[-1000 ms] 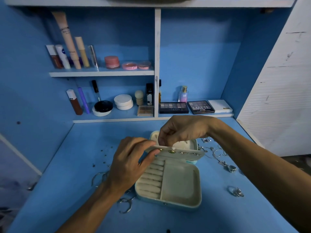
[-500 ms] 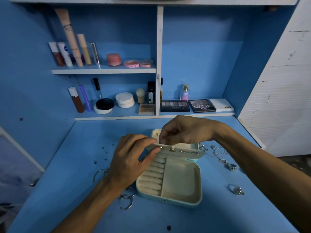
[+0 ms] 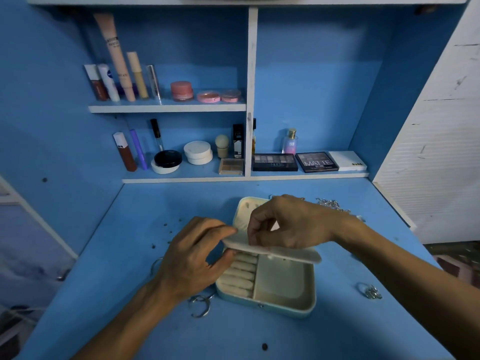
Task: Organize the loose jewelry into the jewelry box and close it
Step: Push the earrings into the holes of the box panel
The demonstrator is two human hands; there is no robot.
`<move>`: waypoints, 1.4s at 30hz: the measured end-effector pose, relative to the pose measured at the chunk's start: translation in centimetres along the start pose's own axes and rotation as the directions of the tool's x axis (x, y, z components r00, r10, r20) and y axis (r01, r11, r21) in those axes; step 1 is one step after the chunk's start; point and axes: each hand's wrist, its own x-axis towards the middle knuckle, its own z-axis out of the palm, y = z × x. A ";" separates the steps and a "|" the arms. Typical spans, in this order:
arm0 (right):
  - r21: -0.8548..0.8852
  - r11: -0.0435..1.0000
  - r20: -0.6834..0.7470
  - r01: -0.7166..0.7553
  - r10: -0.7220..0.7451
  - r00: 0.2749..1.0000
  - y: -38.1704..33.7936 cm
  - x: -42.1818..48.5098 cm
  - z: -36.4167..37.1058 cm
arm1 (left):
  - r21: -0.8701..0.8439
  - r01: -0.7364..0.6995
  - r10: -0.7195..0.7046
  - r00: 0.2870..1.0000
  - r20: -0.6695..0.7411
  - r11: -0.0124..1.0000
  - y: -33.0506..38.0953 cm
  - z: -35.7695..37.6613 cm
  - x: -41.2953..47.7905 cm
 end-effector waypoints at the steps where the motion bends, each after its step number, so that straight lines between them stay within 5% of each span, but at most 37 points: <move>1: -0.033 0.999 -0.013 0.016 -0.016 1.000 -0.2 -0.1 0.5 | 0.003 0.009 -0.009 1.000 0.008 1.000 0.0 -0.3 -0.4; 9: -0.125 0.989 -0.075 0.077 -0.087 0.993 0.0 -0.3 1.9 | -0.016 0.064 -0.063 0.997 0.042 0.998 -0.2 -1.0 -1.6; 20: 0.485 0.874 -0.258 0.003 0.140 0.956 4.6 -0.2 -3.6 | -0.240 0.460 -0.454 0.887 0.082 0.855 -1.3 2.0 4.7; 29: 0.305 0.950 -0.392 -0.071 0.194 0.899 8.8 1.3 -4.0 | -0.137 0.641 -0.608 0.763 0.220 0.755 -3.1 5.0 7.0; 42: 0.176 0.961 -0.398 -0.212 0.267 0.878 12.1 2.4 -2.0 | 0.099 0.639 -0.617 0.675 0.404 0.763 -3.7 6.4 6.9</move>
